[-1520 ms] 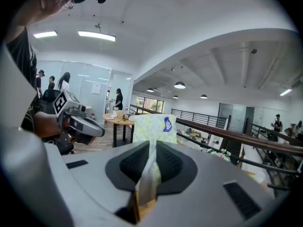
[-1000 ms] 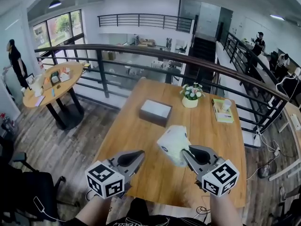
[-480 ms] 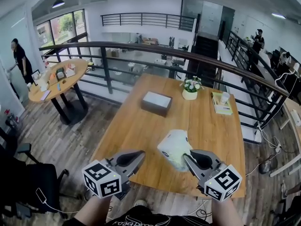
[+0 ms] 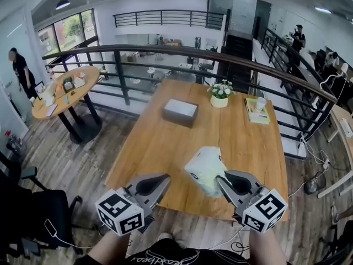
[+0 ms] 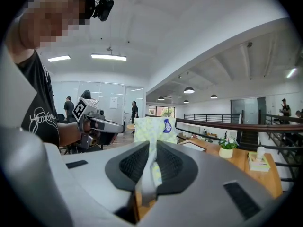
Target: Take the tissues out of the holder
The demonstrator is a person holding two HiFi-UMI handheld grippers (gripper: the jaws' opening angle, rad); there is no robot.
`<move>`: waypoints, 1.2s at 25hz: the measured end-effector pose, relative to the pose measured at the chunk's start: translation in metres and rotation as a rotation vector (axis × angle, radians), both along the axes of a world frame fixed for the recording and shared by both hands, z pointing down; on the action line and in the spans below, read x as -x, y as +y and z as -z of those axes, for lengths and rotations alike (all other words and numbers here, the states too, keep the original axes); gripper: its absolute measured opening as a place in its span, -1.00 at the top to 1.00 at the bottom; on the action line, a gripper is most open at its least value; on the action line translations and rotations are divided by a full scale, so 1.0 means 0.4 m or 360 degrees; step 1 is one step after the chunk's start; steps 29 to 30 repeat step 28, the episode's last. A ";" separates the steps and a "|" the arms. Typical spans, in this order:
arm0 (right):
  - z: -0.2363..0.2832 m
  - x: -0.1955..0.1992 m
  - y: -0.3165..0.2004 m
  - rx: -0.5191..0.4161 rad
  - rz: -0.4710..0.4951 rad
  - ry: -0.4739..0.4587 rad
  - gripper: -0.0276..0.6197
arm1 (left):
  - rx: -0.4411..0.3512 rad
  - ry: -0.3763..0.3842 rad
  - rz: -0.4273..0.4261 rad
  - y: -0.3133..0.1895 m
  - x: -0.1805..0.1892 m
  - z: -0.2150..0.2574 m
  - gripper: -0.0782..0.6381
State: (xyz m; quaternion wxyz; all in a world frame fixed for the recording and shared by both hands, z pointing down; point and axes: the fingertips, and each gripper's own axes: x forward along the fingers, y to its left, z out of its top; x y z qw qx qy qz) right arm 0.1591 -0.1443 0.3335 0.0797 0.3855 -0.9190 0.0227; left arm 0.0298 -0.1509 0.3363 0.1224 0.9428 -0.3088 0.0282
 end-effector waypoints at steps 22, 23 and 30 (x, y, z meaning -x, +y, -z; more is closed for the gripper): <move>0.046 -0.024 0.047 -0.0054 0.0002 -0.0044 0.76 | -0.0115 -0.0008 -0.0007 0.039 -0.058 0.075 0.74; 0.050 -0.027 0.050 -0.0059 0.0002 -0.0047 0.76 | -0.0119 -0.0010 -0.0009 0.042 -0.061 0.078 0.74; 0.065 -0.033 0.062 -0.0089 -0.0004 -0.0044 0.76 | -0.0140 -0.0016 -0.0020 0.056 -0.070 0.090 0.74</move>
